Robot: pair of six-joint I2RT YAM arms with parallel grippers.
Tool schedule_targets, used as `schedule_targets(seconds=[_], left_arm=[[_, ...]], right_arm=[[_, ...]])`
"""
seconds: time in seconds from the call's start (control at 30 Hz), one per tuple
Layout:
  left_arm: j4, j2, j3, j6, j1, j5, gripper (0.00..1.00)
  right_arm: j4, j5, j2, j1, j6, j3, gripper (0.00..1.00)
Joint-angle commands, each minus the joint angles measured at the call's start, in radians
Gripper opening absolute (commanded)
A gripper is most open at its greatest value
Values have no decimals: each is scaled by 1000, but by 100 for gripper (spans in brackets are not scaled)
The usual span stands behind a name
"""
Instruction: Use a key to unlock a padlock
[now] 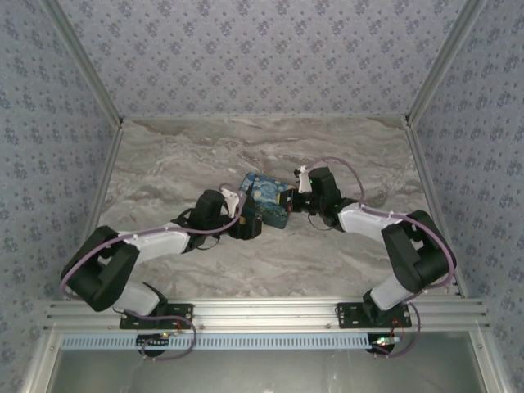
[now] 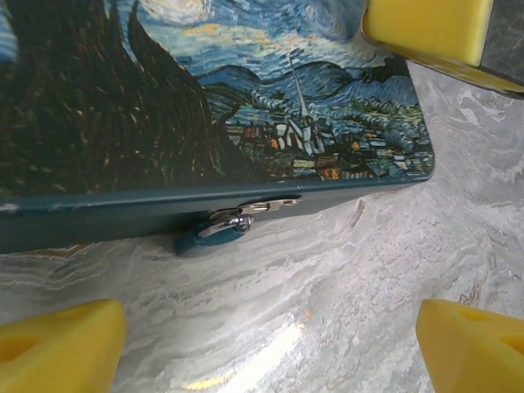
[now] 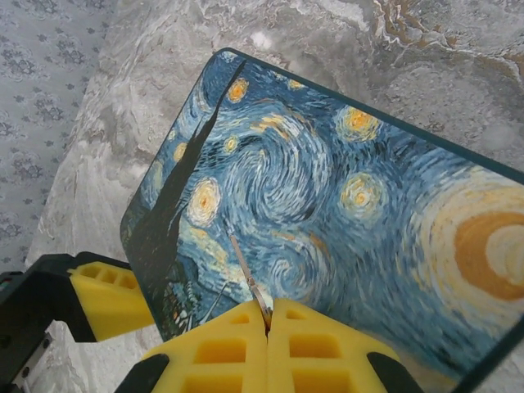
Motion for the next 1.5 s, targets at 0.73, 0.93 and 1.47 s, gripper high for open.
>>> schedule_targets(seconds=[0.73,0.93,1.47], left_arm=[[233,199,39,-27,-17,6,78],[266,213,28,9,-22,-37,76],[246,260,64,22,-43,-36,65]], right_arm=[[-51,16,39,24,-20,-20,0],[-53,19,39,28,-26,-17,0],[-51,33,36,44,-27,-19,0]])
